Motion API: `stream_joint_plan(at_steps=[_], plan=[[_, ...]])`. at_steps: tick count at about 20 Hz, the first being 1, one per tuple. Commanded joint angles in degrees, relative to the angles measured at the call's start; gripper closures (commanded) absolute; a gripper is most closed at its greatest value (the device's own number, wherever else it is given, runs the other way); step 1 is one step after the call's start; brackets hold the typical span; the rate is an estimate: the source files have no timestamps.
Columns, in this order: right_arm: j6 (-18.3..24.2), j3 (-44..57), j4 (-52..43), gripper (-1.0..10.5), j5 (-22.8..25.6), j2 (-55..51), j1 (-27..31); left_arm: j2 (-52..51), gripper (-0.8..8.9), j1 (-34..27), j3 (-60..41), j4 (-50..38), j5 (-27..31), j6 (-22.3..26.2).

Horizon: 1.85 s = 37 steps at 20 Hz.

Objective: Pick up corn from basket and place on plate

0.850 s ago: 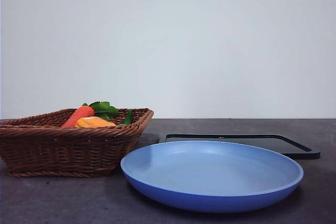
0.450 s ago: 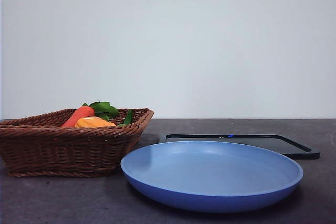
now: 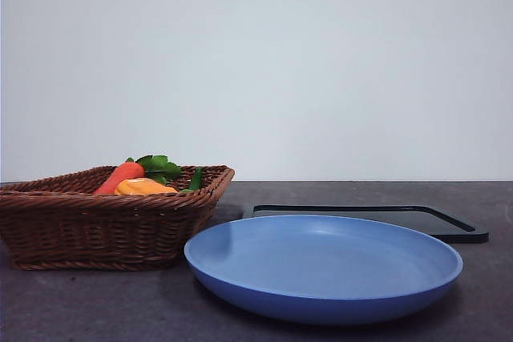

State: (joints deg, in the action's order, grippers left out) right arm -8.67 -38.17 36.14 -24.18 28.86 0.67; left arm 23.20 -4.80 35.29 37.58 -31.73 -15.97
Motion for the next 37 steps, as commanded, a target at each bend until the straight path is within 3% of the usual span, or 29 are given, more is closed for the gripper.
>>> stream_joint_plan(at_steps=[1,6,10,12,14,15,22,37], plan=[[6.62,-2.49,4.52,9.5,-1.84,3.48,-0.96,2.12,8.06,-0.04,2.69,3.56,-2.21,6.56],[8.31,-3.87,8.20,9.5,-1.95,7.54,-4.39,4.87,8.06,0.42,3.58,8.20,-3.21,10.67],[8.26,-3.87,8.00,9.4,-1.92,9.18,-6.34,5.60,7.86,0.81,3.58,7.63,-3.21,10.80],[8.02,-3.87,8.00,8.8,-1.92,9.29,-6.34,5.60,6.75,0.81,3.58,7.37,-3.19,10.80],[7.58,-3.87,7.63,7.0,-1.88,9.29,-6.34,5.60,4.69,0.81,3.58,6.99,-3.19,10.78],[7.54,-3.87,7.63,6.4,-1.60,9.29,-6.34,5.60,4.20,0.81,3.58,6.73,-3.19,10.67],[5.64,-3.89,5.81,6.4,-1.36,15.89,-6.69,5.60,4.11,0.81,3.58,6.29,-3.19,10.34],[4.15,-3.91,-9.79,6.6,-1.33,50.36,-15.10,5.60,4.11,0.81,3.58,6.23,-3.19,10.34]])
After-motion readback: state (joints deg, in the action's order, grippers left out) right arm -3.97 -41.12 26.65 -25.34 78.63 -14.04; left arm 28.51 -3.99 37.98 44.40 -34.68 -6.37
